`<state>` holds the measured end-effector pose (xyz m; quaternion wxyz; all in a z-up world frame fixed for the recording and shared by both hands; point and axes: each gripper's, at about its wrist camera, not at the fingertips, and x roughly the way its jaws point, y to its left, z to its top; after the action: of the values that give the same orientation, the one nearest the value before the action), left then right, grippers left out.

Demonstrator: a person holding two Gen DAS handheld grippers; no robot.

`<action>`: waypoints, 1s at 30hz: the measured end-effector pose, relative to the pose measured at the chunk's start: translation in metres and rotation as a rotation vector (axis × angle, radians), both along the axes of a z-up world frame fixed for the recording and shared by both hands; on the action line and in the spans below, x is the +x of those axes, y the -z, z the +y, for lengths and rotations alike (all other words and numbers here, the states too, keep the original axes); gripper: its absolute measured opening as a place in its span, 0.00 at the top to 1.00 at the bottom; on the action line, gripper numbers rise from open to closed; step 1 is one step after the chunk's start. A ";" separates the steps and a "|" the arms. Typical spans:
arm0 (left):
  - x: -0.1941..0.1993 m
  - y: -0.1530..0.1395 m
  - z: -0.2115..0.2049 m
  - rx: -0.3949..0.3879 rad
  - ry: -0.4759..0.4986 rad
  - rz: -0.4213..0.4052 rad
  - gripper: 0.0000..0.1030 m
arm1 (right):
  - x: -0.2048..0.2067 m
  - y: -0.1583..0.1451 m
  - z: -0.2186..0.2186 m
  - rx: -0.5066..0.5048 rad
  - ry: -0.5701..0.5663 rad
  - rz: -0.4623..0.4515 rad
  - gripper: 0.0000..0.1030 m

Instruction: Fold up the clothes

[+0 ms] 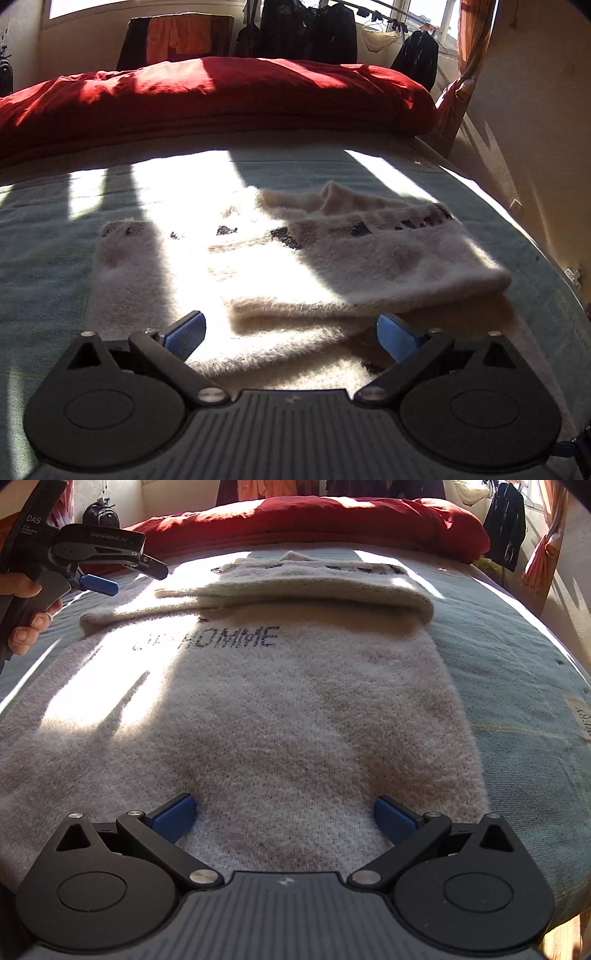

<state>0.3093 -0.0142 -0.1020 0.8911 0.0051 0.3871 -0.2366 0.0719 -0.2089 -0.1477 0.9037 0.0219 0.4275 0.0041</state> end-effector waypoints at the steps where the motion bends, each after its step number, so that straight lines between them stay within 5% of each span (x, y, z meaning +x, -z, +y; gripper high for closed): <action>1: 0.003 -0.001 -0.014 -0.017 0.025 -0.002 0.04 | 0.000 0.000 0.000 -0.003 0.000 -0.001 0.00; 7: 0.017 0.006 -0.089 -0.076 0.141 0.009 0.04 | -0.001 -0.010 0.004 -0.028 -0.017 -0.008 0.00; 13: 0.006 0.018 -0.095 -0.028 0.176 0.030 0.04 | -0.005 -0.018 0.005 -0.039 -0.055 -0.078 0.00; 18: 0.009 -0.013 -0.124 -0.126 0.281 -0.001 0.04 | -0.002 -0.020 0.002 -0.021 -0.052 -0.118 0.00; 26: 0.002 0.029 -0.177 -0.093 0.372 0.117 0.04 | 0.002 -0.025 -0.012 -0.001 -0.015 -0.139 0.00; 30: -0.001 0.008 -0.179 -0.129 0.405 0.080 0.04 | 0.000 -0.024 -0.018 0.016 -0.006 -0.148 0.00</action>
<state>0.3084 -0.1930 -0.1098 0.8078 0.0166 0.3972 -0.4351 0.0724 -0.2269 -0.1237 0.9326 0.0274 0.3596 0.0115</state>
